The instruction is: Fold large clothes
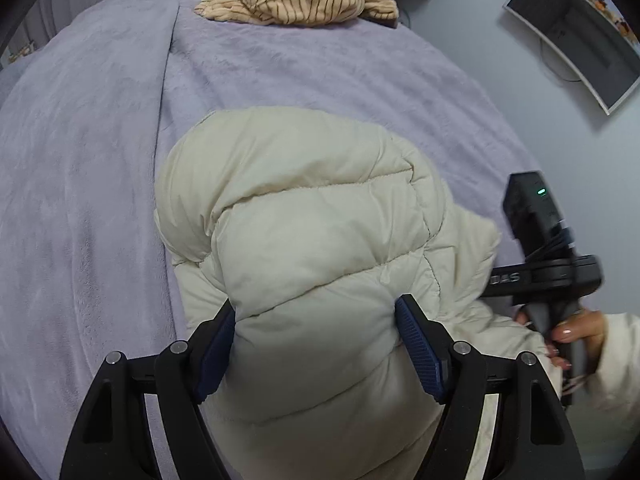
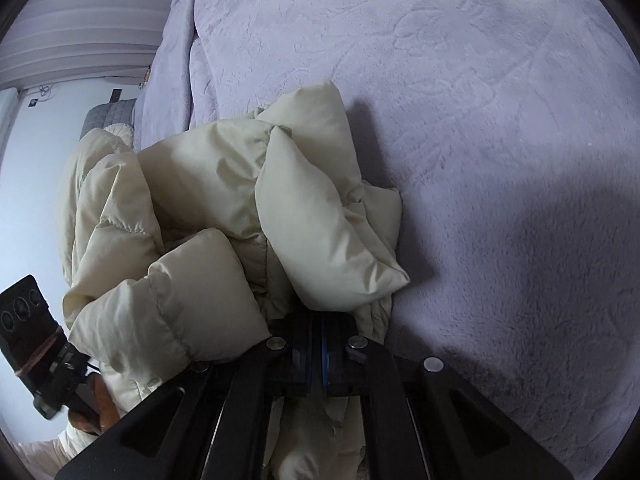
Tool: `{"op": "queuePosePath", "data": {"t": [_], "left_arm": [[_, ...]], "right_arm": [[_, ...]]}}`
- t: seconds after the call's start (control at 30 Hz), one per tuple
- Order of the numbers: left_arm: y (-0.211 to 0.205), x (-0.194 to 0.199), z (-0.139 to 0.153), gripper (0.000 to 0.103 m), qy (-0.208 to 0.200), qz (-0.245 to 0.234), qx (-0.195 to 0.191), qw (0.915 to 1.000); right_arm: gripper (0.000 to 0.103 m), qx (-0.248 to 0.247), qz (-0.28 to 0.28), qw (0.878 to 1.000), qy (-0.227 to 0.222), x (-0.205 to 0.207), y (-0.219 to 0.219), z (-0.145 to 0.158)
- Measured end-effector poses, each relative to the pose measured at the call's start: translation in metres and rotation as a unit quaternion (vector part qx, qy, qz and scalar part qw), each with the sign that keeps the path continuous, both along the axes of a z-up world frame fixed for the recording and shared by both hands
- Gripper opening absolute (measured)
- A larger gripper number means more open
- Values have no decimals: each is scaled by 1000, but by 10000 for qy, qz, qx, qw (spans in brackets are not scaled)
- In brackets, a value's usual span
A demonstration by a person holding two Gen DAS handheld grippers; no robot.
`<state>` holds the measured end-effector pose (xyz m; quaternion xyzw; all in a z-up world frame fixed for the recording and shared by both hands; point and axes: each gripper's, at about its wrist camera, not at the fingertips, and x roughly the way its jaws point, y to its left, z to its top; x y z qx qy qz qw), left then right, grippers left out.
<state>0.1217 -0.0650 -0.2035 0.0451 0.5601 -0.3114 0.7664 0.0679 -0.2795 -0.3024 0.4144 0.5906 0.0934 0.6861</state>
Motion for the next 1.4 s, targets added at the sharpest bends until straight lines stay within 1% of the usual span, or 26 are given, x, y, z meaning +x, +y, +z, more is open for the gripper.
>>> {"op": "queuePosePath", "data": {"t": [0.07, 0.13, 0.23, 0.3, 0.4, 0.43, 0.5, 0.57, 0.63, 0.67, 0.73, 0.8, 0.87, 0.9, 0.97, 1.03, 1.07, 1.13, 1.17, 1.27, 1.4], "left_arm": [[6, 5, -6, 76, 95, 118, -35, 9999], [11, 6, -5, 76, 95, 136, -17, 9999], [13, 6, -5, 76, 78, 134, 15, 9999], [12, 6, -4, 76, 88, 165, 1, 9998], [12, 5, -5, 76, 87, 164, -4, 9998], [12, 5, -5, 76, 87, 161, 0, 9998], [11, 6, -5, 76, 103, 172, 3, 9998], [11, 9, -5, 76, 134, 189, 18, 9997], [17, 15, 2, 76, 222, 262, -43, 9994], [22, 19, 9, 76, 230, 310, -94, 9992], [34, 25, 30, 76, 111, 359, -203, 9991], [42, 32, 50, 76, 55, 340, -437, 9985], [39, 38, 59, 67, 175, 205, -725, 9970], [33, 39, 58, 63, 236, 75, -792, 9966], [18, 40, 40, 63, 326, -101, -676, 9971], [7, 45, 6, 63, 565, -99, -440, 9974], [5, 48, -9, 63, 647, -48, -402, 9971], [3, 57, -32, 63, 837, 53, -468, 9954], [1, 59, -38, 63, 860, 62, -503, 9950], [-8, 57, -47, 63, 700, -100, -351, 9969], [-11, 55, -52, 63, 671, -86, -318, 9972]], "right_arm": [[3, -340, 115, 9993, 66, 6, 7, 12], [4, -702, 233, 9972, 69, 4, 6, 31], [4, -1168, 209, 9929, 11, -5, -2, 67], [4, -1453, 123, 9893, -80, -15, -7, 96], [4, -1535, 147, 9871, -422, -27, 2, 144], [4, -1485, 263, 9870, -555, -30, 12, 159], [4, -1345, 626, 9866, -679, -34, 39, 172], [4, -1403, 1053, 9830, -540, -37, 69, 163], [4, -1959, 1346, 9711, -234, -39, 90, 136], [4, -2104, 1378, 9678, -58, -45, 91, 120], [4, -2205, 1248, 9672, 159, -49, 88, 96], [4, -2151, 1125, 9699, 175, -51, 84, 91], [4, -2242, 1182, 9673, 71, -51, 85, 92], [4, -2282, 1201, 9662, 50, -51, 85, 92], [4, -2358, 1161, 9648, 35, -51, 85, 92], [4, -2428, 1096, 9639, 39, -52, 82, 87], [4, -2424, 1061, 9643, 63, -56, 86, 85], [3, -2343, 985, 9671, 102, -56, 84, 71], [3, -2261, 916, 9697, 82, -58, 80, 67], [2, -2046, 729, 9761, 57, -59, 70, 53], [2, -1963, 685, 9781, 30, -57, 64, 46]]}}
